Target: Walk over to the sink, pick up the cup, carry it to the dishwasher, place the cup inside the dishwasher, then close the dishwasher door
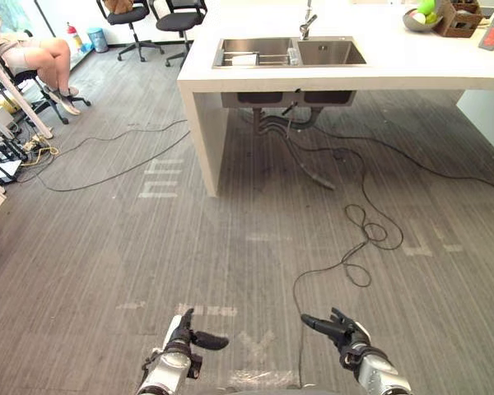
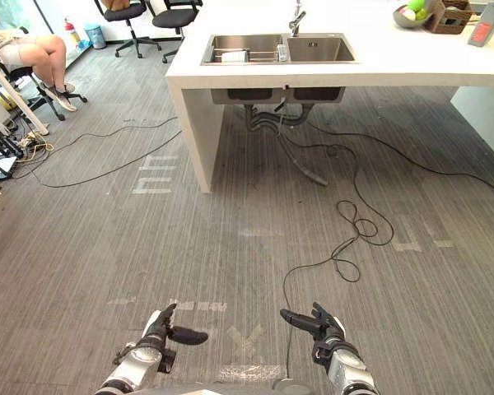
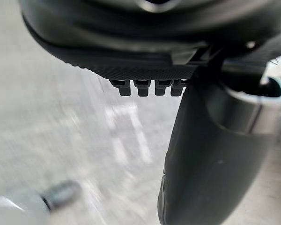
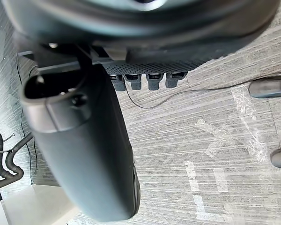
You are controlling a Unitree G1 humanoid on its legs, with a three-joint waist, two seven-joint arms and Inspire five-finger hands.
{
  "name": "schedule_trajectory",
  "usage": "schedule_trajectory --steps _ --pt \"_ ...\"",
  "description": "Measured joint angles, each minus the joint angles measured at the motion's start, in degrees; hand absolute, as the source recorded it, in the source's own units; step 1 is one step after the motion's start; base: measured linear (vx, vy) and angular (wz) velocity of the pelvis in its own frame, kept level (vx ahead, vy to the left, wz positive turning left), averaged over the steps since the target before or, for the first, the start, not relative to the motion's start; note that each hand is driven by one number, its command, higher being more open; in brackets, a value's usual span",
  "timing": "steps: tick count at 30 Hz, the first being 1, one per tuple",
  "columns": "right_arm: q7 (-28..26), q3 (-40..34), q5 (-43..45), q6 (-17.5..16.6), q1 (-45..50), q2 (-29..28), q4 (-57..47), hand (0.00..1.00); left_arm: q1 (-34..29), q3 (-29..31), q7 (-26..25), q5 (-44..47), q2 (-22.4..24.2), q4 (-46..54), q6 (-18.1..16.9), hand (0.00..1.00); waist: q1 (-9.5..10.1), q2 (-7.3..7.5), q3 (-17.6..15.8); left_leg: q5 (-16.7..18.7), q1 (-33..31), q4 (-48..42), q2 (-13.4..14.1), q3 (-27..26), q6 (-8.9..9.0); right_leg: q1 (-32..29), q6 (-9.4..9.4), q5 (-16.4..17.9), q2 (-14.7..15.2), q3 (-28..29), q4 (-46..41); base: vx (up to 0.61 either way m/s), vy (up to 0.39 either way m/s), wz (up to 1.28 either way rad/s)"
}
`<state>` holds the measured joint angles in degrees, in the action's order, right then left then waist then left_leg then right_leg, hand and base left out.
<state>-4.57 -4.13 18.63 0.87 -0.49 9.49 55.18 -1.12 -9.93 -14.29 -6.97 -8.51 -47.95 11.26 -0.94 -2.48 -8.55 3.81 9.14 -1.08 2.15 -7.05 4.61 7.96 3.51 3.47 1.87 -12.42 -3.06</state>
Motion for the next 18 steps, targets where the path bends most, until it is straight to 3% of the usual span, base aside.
schedule_trajectory --steps 4,9,14,18 --pt "0.5 0.1 1.9 0.2 2.1 -0.7 0.1 1.0 -3.1 2.2 -3.2 0.4 0.2 -5.2 0.9 1.0 0.08 0.15 0.0 0.4 0.5 -0.5 -0.1 -2.7 -3.05 -0.2 -1.47 0.0 -0.1 2.3 0.0 -0.1 0.012 -0.29" --pt "1.0 0.6 2.8 3.0 4.1 -1.4 1.2 1.0 -5.1 5.9 -2.9 8.4 0.3 -7.7 -0.5 1.0 0.12 0.47 0.1 -0.2 0.5 0.1 -0.3 -4.4 -3.87 -1.0 -2.63 -1.0 -0.2 3.9 0.5 -0.07 0.004 -0.2" --pt "1.8 -2.5 9.7 3.9 6.5 -3.2 3.4 1.0 -5.6 7.5 7.8 21.7 -0.5 -11.2 0.1 1.0 -0.01 1.14 0.9 -1.5 0.6 2.4 -0.8 -4.7 -4.32 -1.2 -2.52 -2.5 -0.2 4.2 2.7 -0.04 0.001 -0.04" --pt "2.2 -5.3 9.5 3.5 6.5 -3.8 5.3 1.0 -5.6 8.5 8.8 21.7 -0.6 -12.0 0.1 1.0 0.08 1.54 1.0 -2.3 0.5 4.1 -1.0 -4.8 -4.38 -1.6 -2.42 -3.5 -0.2 4.4 4.3 -0.01 -0.001 -0.02"
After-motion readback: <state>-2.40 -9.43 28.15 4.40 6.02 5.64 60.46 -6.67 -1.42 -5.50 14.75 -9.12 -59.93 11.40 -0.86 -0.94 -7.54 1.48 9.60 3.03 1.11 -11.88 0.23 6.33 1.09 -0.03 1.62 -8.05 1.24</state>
